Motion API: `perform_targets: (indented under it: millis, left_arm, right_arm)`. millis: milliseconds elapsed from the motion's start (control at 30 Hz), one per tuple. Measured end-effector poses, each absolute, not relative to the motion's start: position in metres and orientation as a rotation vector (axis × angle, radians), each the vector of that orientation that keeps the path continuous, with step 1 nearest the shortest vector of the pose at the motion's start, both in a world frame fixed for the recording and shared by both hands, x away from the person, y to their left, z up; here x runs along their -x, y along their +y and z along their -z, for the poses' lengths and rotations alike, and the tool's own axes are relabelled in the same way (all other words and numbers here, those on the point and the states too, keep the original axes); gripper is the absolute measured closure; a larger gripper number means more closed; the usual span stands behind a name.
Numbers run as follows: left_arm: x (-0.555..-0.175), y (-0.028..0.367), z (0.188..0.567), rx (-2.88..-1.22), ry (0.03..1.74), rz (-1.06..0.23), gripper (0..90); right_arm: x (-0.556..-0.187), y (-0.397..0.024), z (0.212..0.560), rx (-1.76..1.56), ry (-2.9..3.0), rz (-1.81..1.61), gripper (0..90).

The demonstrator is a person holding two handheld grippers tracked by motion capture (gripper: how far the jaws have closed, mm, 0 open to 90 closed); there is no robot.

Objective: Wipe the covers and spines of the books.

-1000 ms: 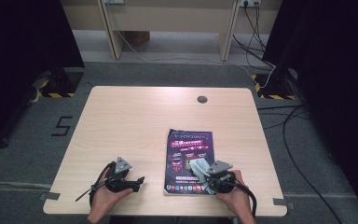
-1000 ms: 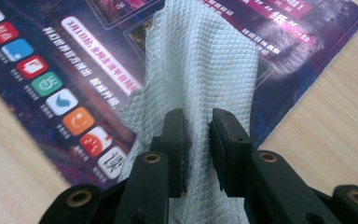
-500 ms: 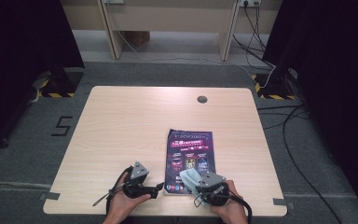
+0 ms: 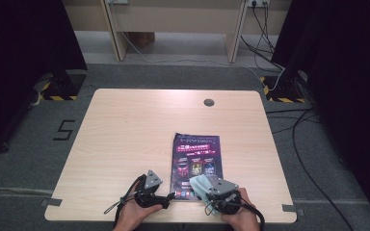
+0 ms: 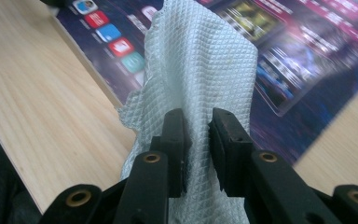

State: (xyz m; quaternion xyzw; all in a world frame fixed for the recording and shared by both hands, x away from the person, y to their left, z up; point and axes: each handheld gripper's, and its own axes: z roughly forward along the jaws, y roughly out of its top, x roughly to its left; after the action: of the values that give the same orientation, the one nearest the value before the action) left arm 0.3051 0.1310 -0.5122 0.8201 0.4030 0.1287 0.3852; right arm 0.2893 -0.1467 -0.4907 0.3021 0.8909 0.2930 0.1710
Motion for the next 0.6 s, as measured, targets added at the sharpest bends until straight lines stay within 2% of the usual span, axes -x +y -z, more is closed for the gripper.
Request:
perform_targets:
  millis: [433, 600]
  left_arm:
    - [-0.306, 0.133, 0.514, -2.077, 1.042, -0.309, 18.8]
    - [-0.306, 0.133, 0.515, -2.076, 1.045, -0.310, 18.5]
  right_arm:
    - [-0.292, -0.184, 0.490, -1.005, 2.443, -0.790, 76.0]
    - [-0.289, -0.177, 0.489, -0.973, 2.452, -0.762, 76.4]
